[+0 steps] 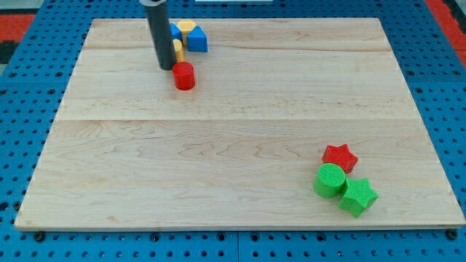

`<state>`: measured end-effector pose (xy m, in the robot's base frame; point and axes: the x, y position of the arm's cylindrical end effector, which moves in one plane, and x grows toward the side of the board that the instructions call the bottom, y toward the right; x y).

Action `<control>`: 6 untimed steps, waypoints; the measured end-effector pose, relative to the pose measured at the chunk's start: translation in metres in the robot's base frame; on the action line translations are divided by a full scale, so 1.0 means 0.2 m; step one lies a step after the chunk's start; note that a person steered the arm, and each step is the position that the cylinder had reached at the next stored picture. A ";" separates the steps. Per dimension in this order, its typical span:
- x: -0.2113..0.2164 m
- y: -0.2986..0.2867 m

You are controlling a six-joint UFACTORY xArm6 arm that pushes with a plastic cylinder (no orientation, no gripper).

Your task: Push the triangle into the top right of hexagon

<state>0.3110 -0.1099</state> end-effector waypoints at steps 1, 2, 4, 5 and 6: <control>-0.01 0.13; -0.13 0.25; -0.40 0.34; -0.51 0.28; -0.53 0.46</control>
